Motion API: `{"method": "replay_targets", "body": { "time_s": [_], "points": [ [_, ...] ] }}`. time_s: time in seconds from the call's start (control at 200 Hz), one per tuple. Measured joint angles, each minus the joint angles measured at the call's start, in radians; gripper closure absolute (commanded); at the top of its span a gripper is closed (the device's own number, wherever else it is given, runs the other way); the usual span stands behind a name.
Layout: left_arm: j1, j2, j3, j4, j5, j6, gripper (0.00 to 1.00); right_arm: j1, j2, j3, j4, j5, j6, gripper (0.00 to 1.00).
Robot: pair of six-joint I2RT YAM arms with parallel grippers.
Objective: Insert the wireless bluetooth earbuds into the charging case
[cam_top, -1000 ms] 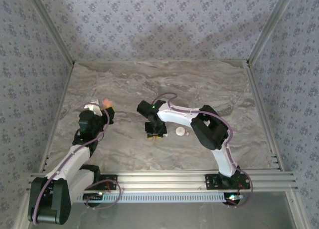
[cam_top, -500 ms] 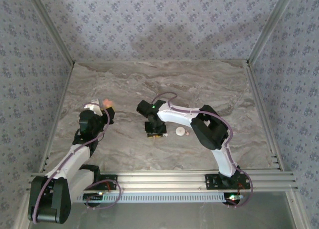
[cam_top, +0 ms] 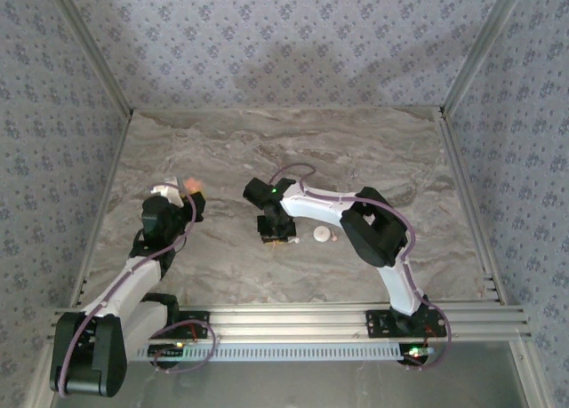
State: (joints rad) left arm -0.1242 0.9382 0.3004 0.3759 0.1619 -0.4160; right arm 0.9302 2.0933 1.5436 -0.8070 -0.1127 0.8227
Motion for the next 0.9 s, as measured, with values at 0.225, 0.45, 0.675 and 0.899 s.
{"method": "replay_targets", "body": {
  "time_s": [0.225, 0.45, 0.675, 0.899],
  "points": [
    [0.000, 0.000, 0.000, 0.000, 0.011, 0.006, 0.84, 0.000, -0.018, -0.024, 0.026, 0.026, 0.000, 0.80],
    [-0.007, 0.037, 0.000, 0.068, 0.079, 0.023, 0.85, -0.013, -0.187, -0.239, 0.197, 0.091, -0.005, 0.80],
    [-0.173, 0.174, 0.000, 0.205, 0.137, 0.124, 0.85, -0.050, -0.412, -0.439, 0.427, 0.180, -0.103, 0.80],
    [-0.330, 0.306, 0.012, 0.330, 0.203, 0.285, 0.88, -0.076, -0.613, -0.582, 0.583, 0.229, -0.267, 0.79]
  ]
}}
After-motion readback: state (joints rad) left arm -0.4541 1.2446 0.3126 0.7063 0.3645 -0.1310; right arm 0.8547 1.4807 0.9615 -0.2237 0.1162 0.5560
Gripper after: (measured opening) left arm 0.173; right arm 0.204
